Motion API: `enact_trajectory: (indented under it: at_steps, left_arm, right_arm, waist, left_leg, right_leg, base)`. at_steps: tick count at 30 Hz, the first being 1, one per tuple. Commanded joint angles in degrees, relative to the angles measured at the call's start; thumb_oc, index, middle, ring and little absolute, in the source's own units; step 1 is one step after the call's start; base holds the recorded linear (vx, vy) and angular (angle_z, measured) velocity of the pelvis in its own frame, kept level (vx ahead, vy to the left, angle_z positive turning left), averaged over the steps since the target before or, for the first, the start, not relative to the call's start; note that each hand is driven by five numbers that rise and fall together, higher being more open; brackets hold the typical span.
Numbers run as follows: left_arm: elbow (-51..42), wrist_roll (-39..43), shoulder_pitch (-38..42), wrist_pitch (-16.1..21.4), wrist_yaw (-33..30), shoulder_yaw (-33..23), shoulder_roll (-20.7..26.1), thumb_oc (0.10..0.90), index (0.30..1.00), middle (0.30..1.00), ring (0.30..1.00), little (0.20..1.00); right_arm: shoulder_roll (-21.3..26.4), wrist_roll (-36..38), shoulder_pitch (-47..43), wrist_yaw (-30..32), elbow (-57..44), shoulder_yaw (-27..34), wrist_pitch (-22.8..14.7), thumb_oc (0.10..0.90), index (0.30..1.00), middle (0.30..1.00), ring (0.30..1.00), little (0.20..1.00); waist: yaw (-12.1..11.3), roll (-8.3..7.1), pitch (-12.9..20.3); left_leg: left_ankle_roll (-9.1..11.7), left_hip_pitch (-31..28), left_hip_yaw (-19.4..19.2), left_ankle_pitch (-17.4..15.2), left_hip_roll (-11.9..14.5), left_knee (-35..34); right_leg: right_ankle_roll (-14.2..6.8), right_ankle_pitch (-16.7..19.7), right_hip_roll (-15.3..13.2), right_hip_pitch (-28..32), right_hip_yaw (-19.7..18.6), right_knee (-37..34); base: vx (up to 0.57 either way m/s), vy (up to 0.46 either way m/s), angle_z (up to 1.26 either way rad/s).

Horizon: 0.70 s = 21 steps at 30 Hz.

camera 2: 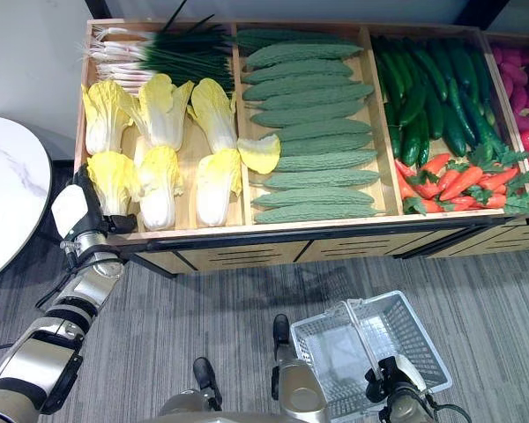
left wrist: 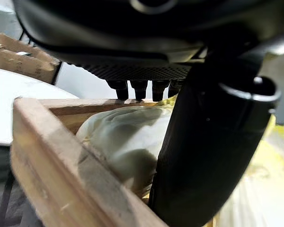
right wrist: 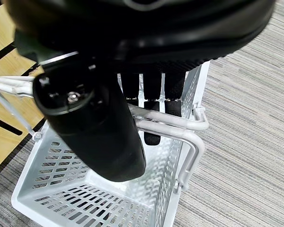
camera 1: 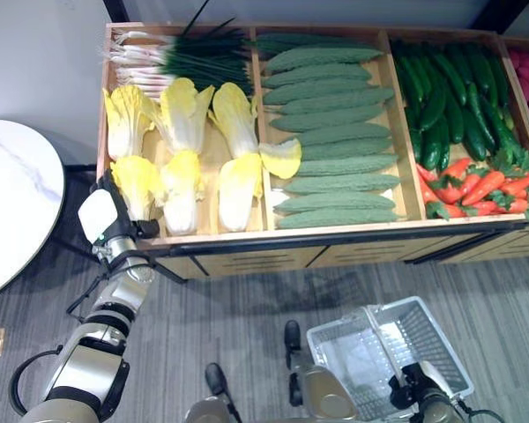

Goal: Get the vegetables into the basket

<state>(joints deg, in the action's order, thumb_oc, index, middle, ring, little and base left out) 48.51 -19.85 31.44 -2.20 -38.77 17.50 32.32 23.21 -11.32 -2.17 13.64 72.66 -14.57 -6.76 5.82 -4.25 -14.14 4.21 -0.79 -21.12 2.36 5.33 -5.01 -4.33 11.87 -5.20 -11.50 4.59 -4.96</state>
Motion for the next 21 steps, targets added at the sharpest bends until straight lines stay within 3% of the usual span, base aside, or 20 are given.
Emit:
enact_trajectory:
  at_steps: [1, 7, 8, 9, 10, 11, 14, 15, 16, 17, 21]
  left_arm:
    - [-1.5, -8.8, 3.6, 1.0, -2.1, 2.5, 2.8, 0.900, 1.000, 1.000, 1.000, 1.000]
    - [-1.8, -12.8, 1.5, -0.2, -2.6, 3.3, 2.6, 0.900, 1.000, 1.000, 1.000, 1.000]
    - [-1.1, -13.4, 1.4, -0.7, -2.3, 3.6, 2.6, 0.847, 0.926, 0.926, 0.926, 0.926]
    - [1.3, -13.8, 1.3, -1.5, -1.9, 4.0, 2.3, 0.743, 0.780, 0.780, 0.780, 0.780]
    - [1.3, -13.8, 1.4, -1.5, -1.9, 4.1, 2.2, 0.725, 0.756, 0.756, 0.756, 0.756]
    - [6.5, -13.1, 1.1, -2.5, -1.8, 3.9, 1.3, 0.649, 0.649, 0.649, 0.649, 0.649]
    - [13.0, -11.0, 0.9, -3.0, -2.0, 3.2, 0.0, 0.633, 0.627, 0.627, 0.627, 0.627]
    - [17.8, -7.8, 0.6, -3.5, -1.9, 1.5, -1.5, 0.586, 0.561, 0.561, 0.561, 0.561]
    - [19.8, -5.9, 0.2, -3.7, -1.9, 0.4, -2.3, 0.520, 0.467, 0.467, 0.467, 0.467]
    - [22.1, -3.2, -0.4, -3.5, -1.5, -1.0, -3.6, 0.400, 0.300, 0.300, 0.300, 0.300]
    - [28.1, 7.4, -3.7, -1.0, -1.2, -7.8, -5.6, 0.400, 0.300, 0.300, 0.300, 0.300]
  right_arm:
    - [2.0, 0.4, -0.9, 2.0, 1.0, -3.3, -1.1, 0.400, 0.300, 0.300, 0.300, 0.300]
    - [1.6, 0.6, -0.9, 2.5, 1.4, -3.1, -1.5, 0.400, 0.300, 0.300, 0.300, 0.300]
    - [1.6, 0.7, -0.9, 2.4, 1.5, -3.0, -1.5, 0.400, 0.300, 0.300, 0.300, 0.300]
    - [1.6, 0.8, -1.1, 2.5, 1.8, -2.9, -1.5, 0.400, 0.300, 0.300, 0.300, 0.300]
    - [1.6, 0.8, -1.1, 2.5, 1.8, -2.9, -1.5, 0.400, 0.300, 0.300, 0.300, 0.300]
    - [1.7, 0.6, -1.3, 2.7, 2.0, -2.9, -1.5, 0.400, 0.300, 0.300, 0.300, 0.300]
    - [1.8, 0.5, -1.5, 2.9, 2.2, -3.0, -1.5, 0.400, 0.300, 0.300, 0.300, 0.300]
    - [1.8, 0.3, -1.8, 3.0, 2.2, -3.3, -1.5, 0.400, 0.300, 0.300, 0.300, 0.300]
    - [1.8, 0.3, -1.8, 3.0, 2.1, -3.4, -1.3, 0.400, 0.300, 0.300, 0.300, 0.300]
    - [1.8, 0.4, -2.1, 2.9, 2.2, -3.5, -1.0, 0.400, 0.300, 0.300, 0.300, 0.300]
    - [1.9, -0.2, -2.2, 2.4, 2.3, -3.9, -0.3, 0.400, 0.300, 0.300, 0.300, 0.300]
  waist:
    - [0.9, -1.30, 1.0]
    - [0.8, -1.28, 1.1]
    - [0.8, -1.26, 1.2]
    - [0.9, -1.25, 1.3]
    - [0.9, -1.24, 1.3]
    - [1.1, -1.30, 1.5]
    - [1.3, -1.45, 1.7]
    - [1.4, -1.69, 1.8]
    - [1.5, -1.71, 1.7]
    - [1.5, -1.82, 1.7]
    - [1.3, -1.93, 2.0]
  left_leg:
    - [3.2, -0.3, 6.8, 0.8, 3.7, 0.0]
    - [3.2, -0.6, 6.7, 0.6, 3.9, 0.0]
    - [3.2, -0.7, 6.7, 0.6, 3.9, 0.0]
    - [3.2, -0.8, 6.6, 0.6, 3.9, 0.0]
    - [3.3, -0.8, 6.6, 0.6, 3.9, 0.0]
    - [3.3, -0.9, 6.4, 0.7, 4.0, 0.0]
    - [3.2, -1.0, 6.2, 0.7, 3.9, 0.0]
    - [3.2, -1.1, 6.0, 0.7, 4.0, 0.0]
    - [3.2, -1.2, 5.8, 0.7, 4.0, 0.0]
    - [3.2, -1.3, 5.6, 0.7, 4.0, 0.0]
    - [3.3, -1.9, 5.1, 0.6, 4.1, 0.0]
  right_leg:
    - [-6.4, -1.7, -4.2, -1.5, -3.5, 4.0]
    - [-6.3, -1.9, -4.0, -1.2, -3.5, 4.0]
    - [-6.3, -1.9, -4.0, -1.1, -3.4, 4.0]
    - [-6.3, -1.9, -4.0, -1.0, -3.4, 3.9]
    - [-6.3, -1.9, -4.0, -1.0, -3.4, 3.9]
    - [-6.3, -1.9, -3.9, -1.0, -3.5, 3.9]
    - [-6.3, -1.7, -3.9, -1.2, -3.7, 3.9]
    - [-6.2, -1.6, -3.9, -1.4, -4.1, 4.0]
    - [-6.2, -1.5, -3.9, -1.5, -4.2, 4.1]
    - [-6.1, -1.5, -3.8, -1.7, -4.5, 4.2]
    - [-6.0, -1.5, -3.7, -1.6, -4.8, 4.2]
  base:
    - [0.00, 0.000, 0.00]
    - [0.00, 0.000, 0.00]
    - [0.00, 0.000, 0.00]
    - [0.00, 0.000, 0.00]
    - [0.00, 0.000, 0.00]
    - [0.00, 0.000, 0.00]
    - [0.00, 0.005, -0.04]
    - [0.00, 0.015, -0.15]
    - [-0.01, 0.016, -0.22]
    - [-0.01, 0.017, -0.32]
    - [0.01, 0.014, -0.29]
